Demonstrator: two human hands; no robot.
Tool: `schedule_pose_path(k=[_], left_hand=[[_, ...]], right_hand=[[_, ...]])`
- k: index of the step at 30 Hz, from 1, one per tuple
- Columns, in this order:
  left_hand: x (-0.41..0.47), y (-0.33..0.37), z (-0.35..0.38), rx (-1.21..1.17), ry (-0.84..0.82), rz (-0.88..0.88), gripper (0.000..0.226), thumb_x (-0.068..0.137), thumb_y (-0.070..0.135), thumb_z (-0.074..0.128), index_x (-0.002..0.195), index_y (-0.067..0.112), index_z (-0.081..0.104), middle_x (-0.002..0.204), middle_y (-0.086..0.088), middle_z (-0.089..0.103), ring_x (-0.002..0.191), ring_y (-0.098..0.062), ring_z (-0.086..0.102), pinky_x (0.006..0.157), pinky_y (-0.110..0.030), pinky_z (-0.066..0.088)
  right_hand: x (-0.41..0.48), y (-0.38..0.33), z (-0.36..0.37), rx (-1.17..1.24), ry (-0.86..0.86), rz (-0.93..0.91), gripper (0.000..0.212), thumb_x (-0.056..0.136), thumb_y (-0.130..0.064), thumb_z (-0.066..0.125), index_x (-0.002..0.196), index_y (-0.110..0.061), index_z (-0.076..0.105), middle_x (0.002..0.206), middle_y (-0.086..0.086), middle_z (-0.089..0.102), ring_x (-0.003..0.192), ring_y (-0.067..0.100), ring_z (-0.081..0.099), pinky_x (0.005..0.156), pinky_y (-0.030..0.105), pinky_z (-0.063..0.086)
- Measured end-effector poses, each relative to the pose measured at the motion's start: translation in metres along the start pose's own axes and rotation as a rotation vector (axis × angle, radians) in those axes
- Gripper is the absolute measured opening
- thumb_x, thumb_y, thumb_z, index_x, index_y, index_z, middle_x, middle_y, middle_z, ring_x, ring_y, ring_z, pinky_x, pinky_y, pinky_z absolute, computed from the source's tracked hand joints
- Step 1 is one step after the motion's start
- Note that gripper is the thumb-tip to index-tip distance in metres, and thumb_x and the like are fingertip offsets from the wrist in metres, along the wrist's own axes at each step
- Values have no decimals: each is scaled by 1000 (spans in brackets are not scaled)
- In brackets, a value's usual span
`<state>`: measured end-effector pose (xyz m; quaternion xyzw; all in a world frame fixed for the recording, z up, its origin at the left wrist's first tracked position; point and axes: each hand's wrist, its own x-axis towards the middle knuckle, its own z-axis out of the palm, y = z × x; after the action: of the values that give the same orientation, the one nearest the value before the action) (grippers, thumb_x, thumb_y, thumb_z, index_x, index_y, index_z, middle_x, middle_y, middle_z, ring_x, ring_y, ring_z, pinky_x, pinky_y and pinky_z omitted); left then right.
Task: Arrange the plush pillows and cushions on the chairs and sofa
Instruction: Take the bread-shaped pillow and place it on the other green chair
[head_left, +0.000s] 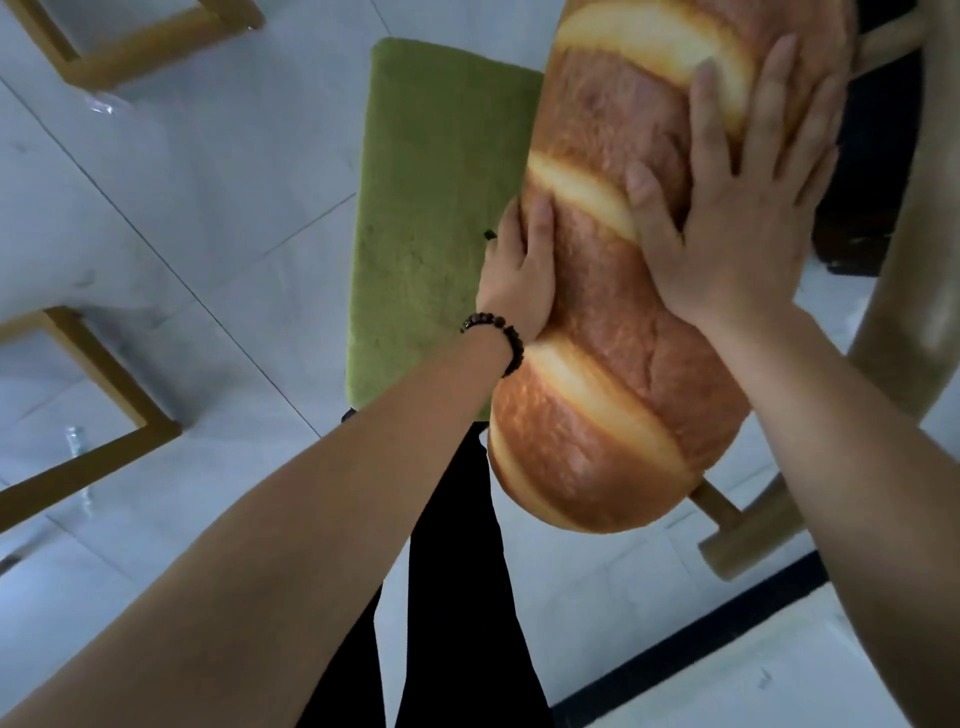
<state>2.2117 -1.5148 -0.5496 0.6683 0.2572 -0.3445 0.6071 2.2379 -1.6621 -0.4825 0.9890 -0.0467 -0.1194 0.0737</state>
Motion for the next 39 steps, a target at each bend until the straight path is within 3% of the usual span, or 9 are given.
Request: schedule_pose_path(k=[4,9,14,19,21,27,32,35,39], left_hand=[[17,2,-12,103,-17,64,77,94,73,16,158,31,26,162,7,36,152,-19,27,123,-49,24],[60,52,-17,14,-32,268,56,108,50,21,160,32,15,167,9,20,154,-11,15,127,-40,12],[101,71,15,179,-42,315,55,108,48,18,160,32,11,170,2,10,156,-14,6,127,-42,5],[109,77,-2,162,-66,360,55,108,45,25,159,25,24,166,-1,25,154,-16,18,127,-40,12],[127,96,-14,235,-84,366,54,110,43,23,160,23,20,169,-2,17,156,-15,10,127,-36,5],[161,126,-1,404,-230,367,55,110,42,18,161,24,10,170,-2,6,157,-16,5,126,-33,0],[114,95,-1,260,-146,395,54,110,43,20,161,26,11,170,1,9,156,-12,3,122,-26,0],[60,55,-5,246,-117,386,53,111,37,19,161,24,7,170,5,5,156,-11,-2,120,-22,-1],[-4,-5,-13,270,-162,289,52,110,42,15,157,39,-5,168,15,-4,155,-8,-6,122,-29,-1]], right_hand=[[14,-6,-20,-54,33,-29,66,103,-58,17,161,-27,10,169,18,2,154,46,0,122,64,3],[84,-8,-29,-59,116,-73,64,105,-54,14,162,-24,12,168,19,8,155,43,5,125,54,6],[128,15,-7,27,-178,-9,70,103,-57,15,162,-22,6,169,15,2,156,36,1,126,50,6],[144,17,-21,46,-316,-21,67,105,-52,21,162,-21,8,170,13,0,156,34,0,126,51,4],[155,14,-28,34,-360,-14,63,105,-45,23,162,-19,14,170,13,4,156,34,3,126,54,5],[152,7,-6,34,-254,-13,61,106,-44,16,161,-19,13,170,10,5,157,30,4,126,52,6],[121,10,-18,63,-42,-44,61,105,-44,15,160,-17,20,168,16,14,156,34,9,126,52,7],[69,2,-28,72,29,-58,61,105,-47,17,159,-20,24,167,19,14,155,36,10,126,53,8],[-45,-9,-12,84,12,-13,61,107,-50,26,161,-22,19,168,20,8,155,40,5,123,58,13]])
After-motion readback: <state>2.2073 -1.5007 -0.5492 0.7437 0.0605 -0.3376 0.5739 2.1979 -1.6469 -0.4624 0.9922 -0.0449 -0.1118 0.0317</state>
